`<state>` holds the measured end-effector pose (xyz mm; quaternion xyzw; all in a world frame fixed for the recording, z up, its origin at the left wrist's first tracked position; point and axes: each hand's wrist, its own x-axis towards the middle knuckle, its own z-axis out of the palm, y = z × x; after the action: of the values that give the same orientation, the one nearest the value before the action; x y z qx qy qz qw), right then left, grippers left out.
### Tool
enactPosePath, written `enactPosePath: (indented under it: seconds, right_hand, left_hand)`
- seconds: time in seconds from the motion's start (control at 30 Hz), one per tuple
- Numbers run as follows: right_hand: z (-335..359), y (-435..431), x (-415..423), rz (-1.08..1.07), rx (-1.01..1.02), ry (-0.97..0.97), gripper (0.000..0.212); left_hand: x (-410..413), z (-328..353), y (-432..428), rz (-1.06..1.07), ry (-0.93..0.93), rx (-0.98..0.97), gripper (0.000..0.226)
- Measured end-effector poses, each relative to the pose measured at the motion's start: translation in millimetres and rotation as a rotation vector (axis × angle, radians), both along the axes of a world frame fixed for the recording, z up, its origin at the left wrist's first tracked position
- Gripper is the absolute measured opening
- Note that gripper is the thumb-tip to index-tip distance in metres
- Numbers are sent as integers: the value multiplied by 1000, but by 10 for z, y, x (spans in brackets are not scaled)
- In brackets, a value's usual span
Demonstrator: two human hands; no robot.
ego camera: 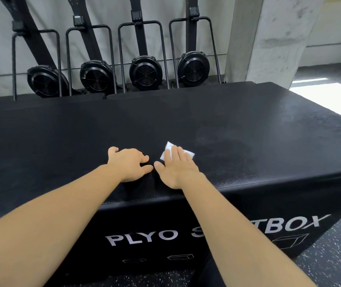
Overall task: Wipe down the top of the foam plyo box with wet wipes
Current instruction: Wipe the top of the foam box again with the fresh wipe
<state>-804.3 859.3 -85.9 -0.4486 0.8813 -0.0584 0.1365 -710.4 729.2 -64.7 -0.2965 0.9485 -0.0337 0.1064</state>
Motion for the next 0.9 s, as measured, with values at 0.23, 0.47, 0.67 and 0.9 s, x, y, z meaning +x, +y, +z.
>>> enactPosePath:
  seconds: [0.23, 0.47, 0.67, 0.9]
  right_hand:
    - [12, 199, -571, 26, -117, 19, 44]
    - [29, 533, -1404, -197, 14, 58, 51]
    - [24, 437, -1377, -343, -6, 74, 62]
    - [56, 120, -612, -261, 10, 52, 78]
  left_hand:
    - [-10, -5, -1, 13, 7, 27, 49]
    - [-35, -6, -22, 19, 10, 47, 48]
    - [-30, -24, -53, -4, -4, 47, 51]
    - [-45, 42, -71, 8, 57, 94, 46]
